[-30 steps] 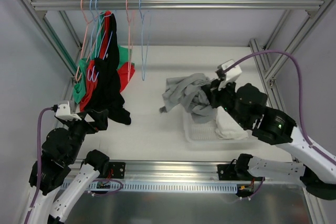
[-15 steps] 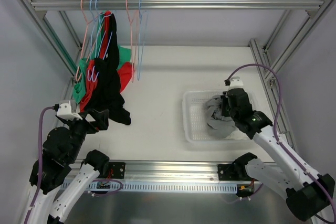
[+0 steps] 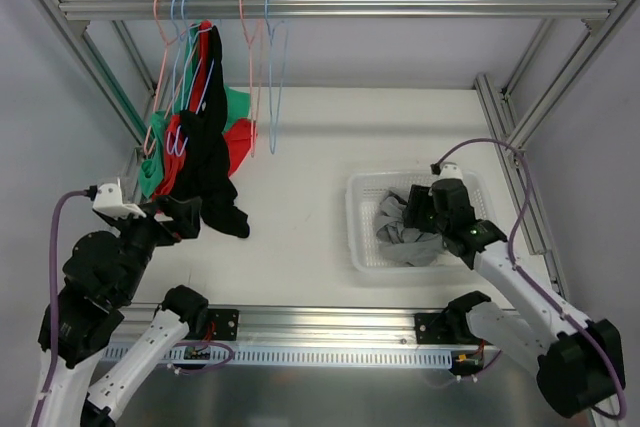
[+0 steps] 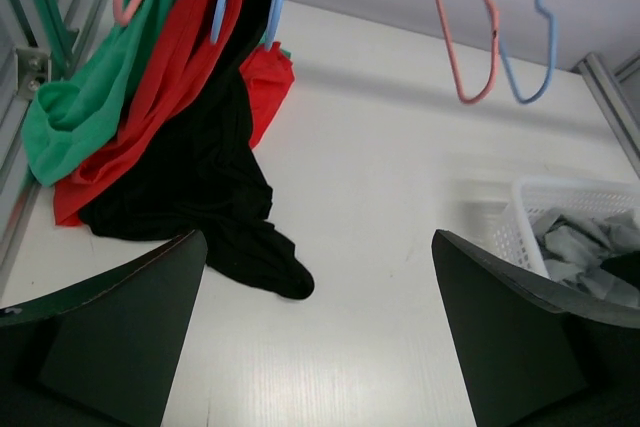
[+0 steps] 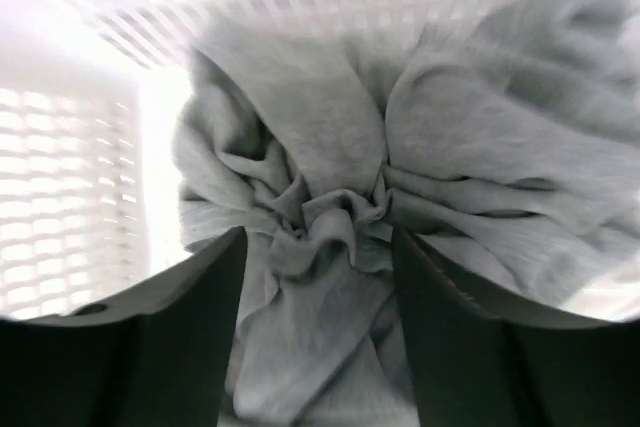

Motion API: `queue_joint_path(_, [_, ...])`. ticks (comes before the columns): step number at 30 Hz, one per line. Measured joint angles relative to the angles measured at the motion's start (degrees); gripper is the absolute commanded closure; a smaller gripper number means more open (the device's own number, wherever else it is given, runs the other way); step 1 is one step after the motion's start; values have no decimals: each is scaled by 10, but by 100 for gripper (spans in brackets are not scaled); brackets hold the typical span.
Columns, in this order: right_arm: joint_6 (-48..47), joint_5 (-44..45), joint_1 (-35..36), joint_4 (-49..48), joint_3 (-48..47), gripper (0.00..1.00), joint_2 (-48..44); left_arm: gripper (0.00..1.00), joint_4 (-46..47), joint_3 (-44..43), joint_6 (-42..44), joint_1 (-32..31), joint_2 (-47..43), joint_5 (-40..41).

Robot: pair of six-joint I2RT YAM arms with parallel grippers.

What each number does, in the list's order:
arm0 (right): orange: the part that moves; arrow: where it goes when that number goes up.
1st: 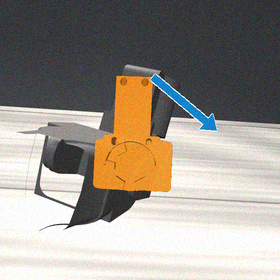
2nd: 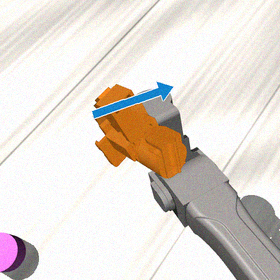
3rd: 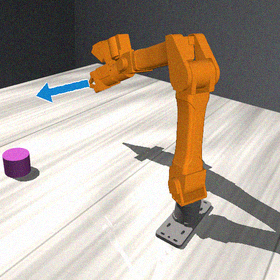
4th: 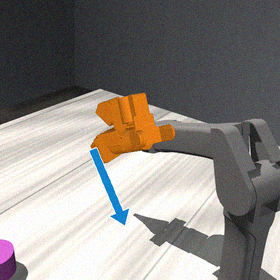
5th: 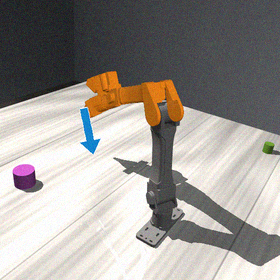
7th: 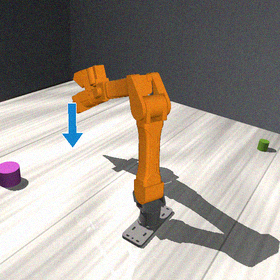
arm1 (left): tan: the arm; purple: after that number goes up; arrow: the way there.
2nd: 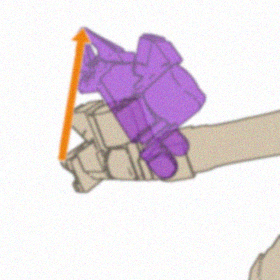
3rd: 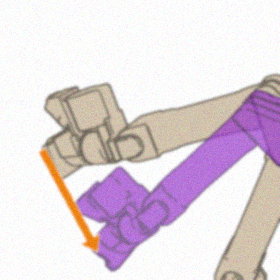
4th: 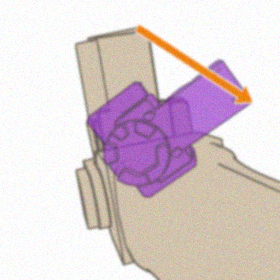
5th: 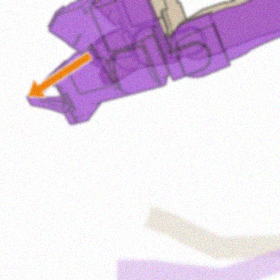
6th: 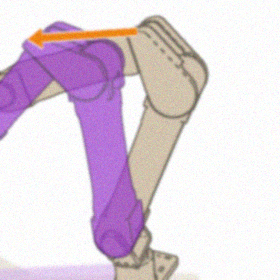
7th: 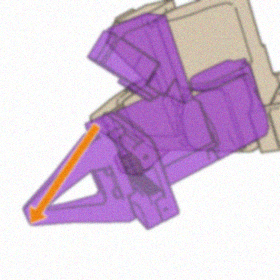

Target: Remove the tank top from the hanger

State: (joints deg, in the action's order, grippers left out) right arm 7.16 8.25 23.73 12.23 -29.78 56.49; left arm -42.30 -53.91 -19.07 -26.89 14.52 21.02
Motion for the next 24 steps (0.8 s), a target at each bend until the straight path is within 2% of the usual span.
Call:
queue_joint_path(3, [-6, 6, 0, 59, -50, 6, -73, 1, -4, -61, -3, 0, 54, 1])
queue_joint_path(4, [-8, 10, 0, 75, -75, 1, -92, 1, -5, -83, -3, 0, 76, 3])
queue_joint_path(10, [-26, 4, 0, 156, -218, 0, -169, 1, -21, -207, -3, 0, 221, 3])
queue_joint_path(18, [-29, -108, 0, 222, -255, 1, -234, 1, -47, -391, 40, 3, 388, 54])
queue_joint_path(20, [-29, -145, 0, 230, -260, 1, -237, 1, -50, -440, 56, 29, 433, 55])
queue_joint_path(24, [-29, -200, 0, 236, -266, 1, -245, 1, -54, -512, 68, 122, 511, 3])
